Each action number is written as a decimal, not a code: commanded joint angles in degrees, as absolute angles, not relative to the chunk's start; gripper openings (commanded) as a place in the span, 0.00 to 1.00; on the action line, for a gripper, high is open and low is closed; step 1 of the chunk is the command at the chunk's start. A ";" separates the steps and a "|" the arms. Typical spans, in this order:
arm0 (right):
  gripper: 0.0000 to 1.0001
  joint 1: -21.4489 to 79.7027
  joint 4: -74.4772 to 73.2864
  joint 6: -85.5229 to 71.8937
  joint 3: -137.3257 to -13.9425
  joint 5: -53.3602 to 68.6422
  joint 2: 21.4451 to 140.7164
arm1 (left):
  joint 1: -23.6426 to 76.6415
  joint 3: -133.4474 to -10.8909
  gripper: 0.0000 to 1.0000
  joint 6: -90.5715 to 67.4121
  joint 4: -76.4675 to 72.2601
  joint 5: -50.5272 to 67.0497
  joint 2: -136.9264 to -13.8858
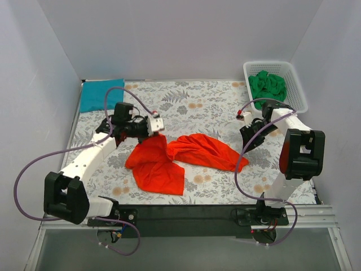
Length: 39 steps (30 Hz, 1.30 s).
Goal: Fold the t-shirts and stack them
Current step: Flatten the tshirt out
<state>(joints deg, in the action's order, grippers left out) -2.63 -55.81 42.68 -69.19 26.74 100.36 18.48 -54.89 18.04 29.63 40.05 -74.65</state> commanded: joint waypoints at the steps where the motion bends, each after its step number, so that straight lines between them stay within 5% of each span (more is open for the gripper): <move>1: 0.41 -2.90 -59.50 45.79 -70.05 28.92 97.30 | 12.06 -63.44 0.00 6.96 29.45 46.92 -78.11; 15: 0.50 -2.55 -61.08 46.49 -74.35 32.25 98.17 | -10.44 -72.25 0.00 2.11 29.09 44.13 -85.95; 28: 0.37 10.27 -54.70 48.44 -61.55 33.67 88.87 | -12.04 -69.79 0.00 0.44 29.53 40.61 -88.86; 39: 0.41 23.11 -43.69 42.89 -55.99 23.12 88.77 | -12.13 -69.43 0.00 0.44 30.23 40.52 -89.30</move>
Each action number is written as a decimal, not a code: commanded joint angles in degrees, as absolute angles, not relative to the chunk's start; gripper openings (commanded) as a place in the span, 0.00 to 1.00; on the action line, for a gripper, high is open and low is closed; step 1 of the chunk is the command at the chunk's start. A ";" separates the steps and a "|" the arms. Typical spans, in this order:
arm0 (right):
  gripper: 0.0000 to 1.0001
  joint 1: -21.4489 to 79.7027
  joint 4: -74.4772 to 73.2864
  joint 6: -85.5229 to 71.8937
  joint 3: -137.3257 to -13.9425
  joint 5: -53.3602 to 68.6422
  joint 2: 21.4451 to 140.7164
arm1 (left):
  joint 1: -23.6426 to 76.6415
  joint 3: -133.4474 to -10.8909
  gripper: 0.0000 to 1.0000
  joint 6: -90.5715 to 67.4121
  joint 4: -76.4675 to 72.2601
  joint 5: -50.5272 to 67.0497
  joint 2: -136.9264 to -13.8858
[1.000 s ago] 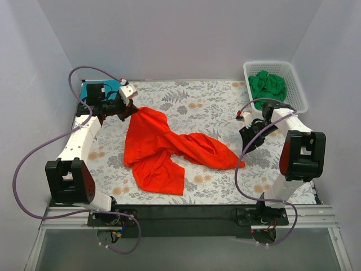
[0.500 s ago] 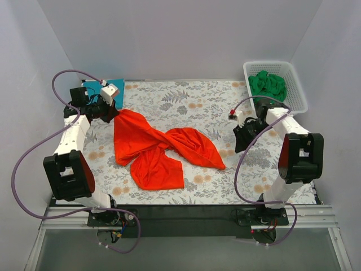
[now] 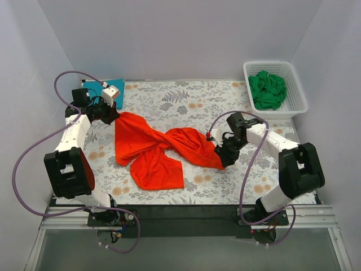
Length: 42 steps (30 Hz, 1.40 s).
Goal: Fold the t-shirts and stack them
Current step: Flatten the tshirt out
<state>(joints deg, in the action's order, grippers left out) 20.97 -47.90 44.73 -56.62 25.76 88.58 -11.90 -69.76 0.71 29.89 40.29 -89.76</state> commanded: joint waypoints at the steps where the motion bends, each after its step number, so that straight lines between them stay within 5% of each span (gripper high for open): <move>1: 0.41 23.55 -43.51 42.54 -55.81 22.94 89.29 | -12.13 -69.43 0.00 0.35 30.23 40.52 -89.30; 12: 0.39 28.74 -39.29 41.05 -51.60 19.43 91.23 | -12.04 -68.56 0.00 0.44 30.06 40.34 -88.86; 14: 0.32 28.92 -37.28 40.43 -50.63 18.03 91.76 | -12.04 -68.55 0.00 -1.21 30.06 40.25 -88.77; 18: 0.02 28.57 -35.42 39.90 -51.50 12.24 91.50 | -12.04 -69.69 0.00 -3.42 30.41 40.52 -87.89; 42: 0.01 6.94 -33.23 39.47 -103.70 13.27 89.82 | -13.18 -102.56 0.00 -32.24 19.44 38.50 -92.64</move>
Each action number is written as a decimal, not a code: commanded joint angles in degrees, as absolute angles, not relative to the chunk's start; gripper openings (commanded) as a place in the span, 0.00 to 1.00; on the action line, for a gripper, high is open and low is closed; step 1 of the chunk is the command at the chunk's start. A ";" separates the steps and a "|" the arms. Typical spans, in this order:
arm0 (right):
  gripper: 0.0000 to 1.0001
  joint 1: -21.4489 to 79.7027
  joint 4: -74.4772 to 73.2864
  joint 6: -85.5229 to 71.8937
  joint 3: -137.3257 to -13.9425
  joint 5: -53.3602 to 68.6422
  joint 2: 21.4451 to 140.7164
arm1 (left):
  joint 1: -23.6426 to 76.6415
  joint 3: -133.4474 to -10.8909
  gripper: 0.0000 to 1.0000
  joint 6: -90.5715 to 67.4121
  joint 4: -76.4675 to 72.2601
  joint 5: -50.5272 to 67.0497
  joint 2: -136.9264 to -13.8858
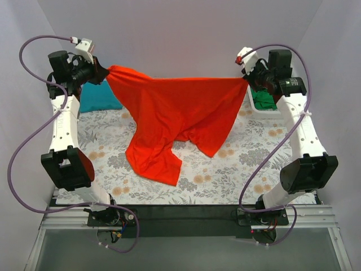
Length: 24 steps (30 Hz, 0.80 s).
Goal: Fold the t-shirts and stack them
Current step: Flatten the tshirt out
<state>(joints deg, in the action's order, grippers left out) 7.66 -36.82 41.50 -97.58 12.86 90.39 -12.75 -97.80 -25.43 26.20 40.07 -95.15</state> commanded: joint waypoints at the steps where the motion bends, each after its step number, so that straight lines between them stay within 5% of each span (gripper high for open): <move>1: 0.01 6.94 -32.79 39.20 -105.19 13.01 89.82 | -13.27 -103.18 0.00 -34.61 18.73 38.50 -92.38; 10: 0.01 6.94 -29.54 37.27 -114.79 7.74 84.39 | -13.18 -105.22 0.00 -37.61 14.33 33.58 -80.54; 24: 0.01 6.94 -17.15 38.05 -105.03 0.71 57.06 | -13.18 -95.45 0.00 -39.29 7.30 25.05 -50.03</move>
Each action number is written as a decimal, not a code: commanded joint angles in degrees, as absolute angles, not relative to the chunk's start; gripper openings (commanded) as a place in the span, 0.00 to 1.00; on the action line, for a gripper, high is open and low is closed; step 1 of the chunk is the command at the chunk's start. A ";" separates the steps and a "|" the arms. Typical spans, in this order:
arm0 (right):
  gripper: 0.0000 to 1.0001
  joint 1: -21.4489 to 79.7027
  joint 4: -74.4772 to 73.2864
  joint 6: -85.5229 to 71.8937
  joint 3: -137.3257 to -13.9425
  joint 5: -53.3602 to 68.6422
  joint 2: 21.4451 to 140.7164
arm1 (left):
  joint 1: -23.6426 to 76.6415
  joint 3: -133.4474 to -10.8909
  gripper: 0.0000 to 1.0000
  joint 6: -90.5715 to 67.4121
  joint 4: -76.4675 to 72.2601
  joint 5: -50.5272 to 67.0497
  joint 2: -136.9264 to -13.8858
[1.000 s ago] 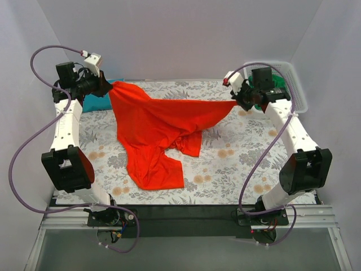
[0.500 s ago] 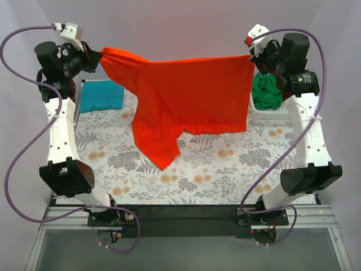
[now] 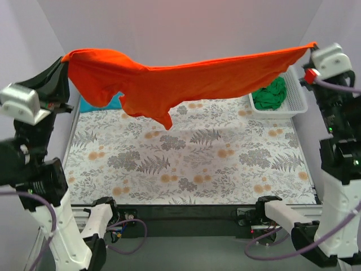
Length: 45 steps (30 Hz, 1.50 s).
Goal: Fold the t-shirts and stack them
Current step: Flatten the tshirt out
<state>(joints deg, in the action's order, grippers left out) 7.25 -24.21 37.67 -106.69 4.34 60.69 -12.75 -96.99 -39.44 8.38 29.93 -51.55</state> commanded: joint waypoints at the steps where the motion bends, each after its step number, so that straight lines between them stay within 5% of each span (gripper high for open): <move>1: 0.01 6.86 -16.53 38.14 -104.77 0.53 56.00 | -13.18 -95.54 0.00 -38.59 7.47 24.53 -49.05; 10: 0.01 6.94 -13.45 43.24 -106.44 0.26 54.23 | -13.18 -99.68 0.00 -36.74 12.74 25.13 -46.93; 23: 0.01 7.12 -7.47 46.76 -72.63 12.20 60.10 | -13.10 -62.18 0.00 -31.29 15.65 39.99 -41.65; 33: 0.01 11.86 4.30 46.06 -63.00 10.20 81.45 | -12.22 -48.69 0.00 -30.05 2.74 29.47 -64.23; 45: 0.01 11.95 7.47 43.33 -79.53 0.26 103.96 | -4.58 -68.10 0.00 -27.61 -4.83 21.10 -96.89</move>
